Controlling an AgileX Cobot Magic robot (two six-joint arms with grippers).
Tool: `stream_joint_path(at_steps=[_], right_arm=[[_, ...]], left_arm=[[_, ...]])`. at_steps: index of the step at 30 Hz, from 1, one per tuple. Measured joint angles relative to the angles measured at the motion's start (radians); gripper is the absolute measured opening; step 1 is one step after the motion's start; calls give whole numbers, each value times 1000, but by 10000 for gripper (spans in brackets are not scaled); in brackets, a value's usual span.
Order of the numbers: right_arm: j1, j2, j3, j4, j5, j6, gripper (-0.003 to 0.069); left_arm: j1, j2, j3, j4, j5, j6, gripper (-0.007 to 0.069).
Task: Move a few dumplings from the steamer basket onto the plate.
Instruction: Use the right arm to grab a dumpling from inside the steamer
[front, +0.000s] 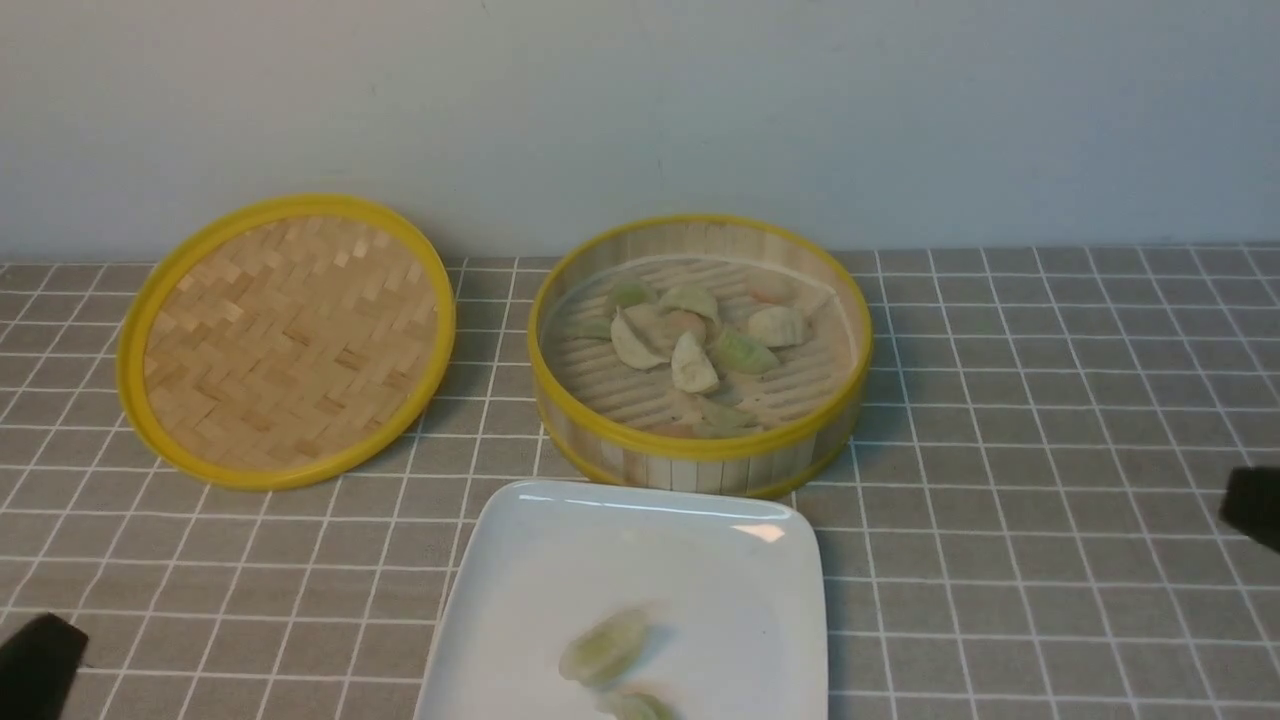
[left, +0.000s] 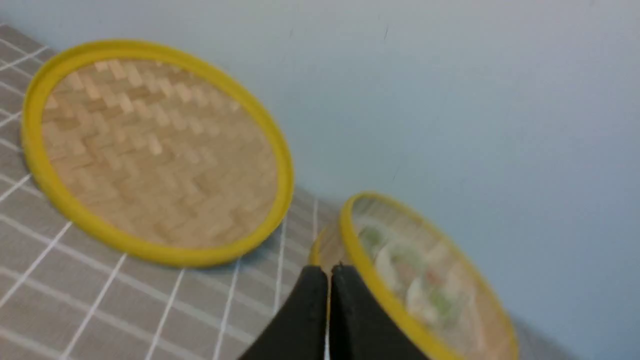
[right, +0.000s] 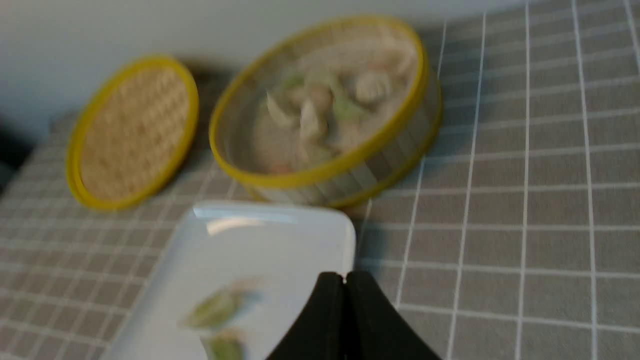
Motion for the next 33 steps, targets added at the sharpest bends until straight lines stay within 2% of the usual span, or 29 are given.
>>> stream_joint_path(at_steps=[3,7,12,14,18,21,26,31,33], right_arm=[[0,164,-136,-12,77,-37,-13],[0,338,-304,-15,137,-60,-13],[0,568,-523,-16,194,-70,-13],[1,643,-600,-18,215,-71,-13],[36,752,-711,-53,224,-71,-11],[93,834,-781,-105,229,-71,-11],[191,1001,-920,-180,230,-63,-8],[248,1188,-1062,-246,234,-34,18],[272,1272,-1126,-284,234,-28,54]], left_arm=[[0,0,-1,-97,-156,-4,-5],[0,45,-68,-129,-106,21,-5],[0,335,-344,-61,285,183,-5],[0,504,-467,-44,486,254,-5],[0,803,-694,-27,767,369,-5],[0,1010,-843,-21,880,434,-5],[-12,1247,-1015,-4,971,456,-5],[-90,1334,-1079,46,980,455,-5],[-126,1342,-1080,72,973,441,-5]])
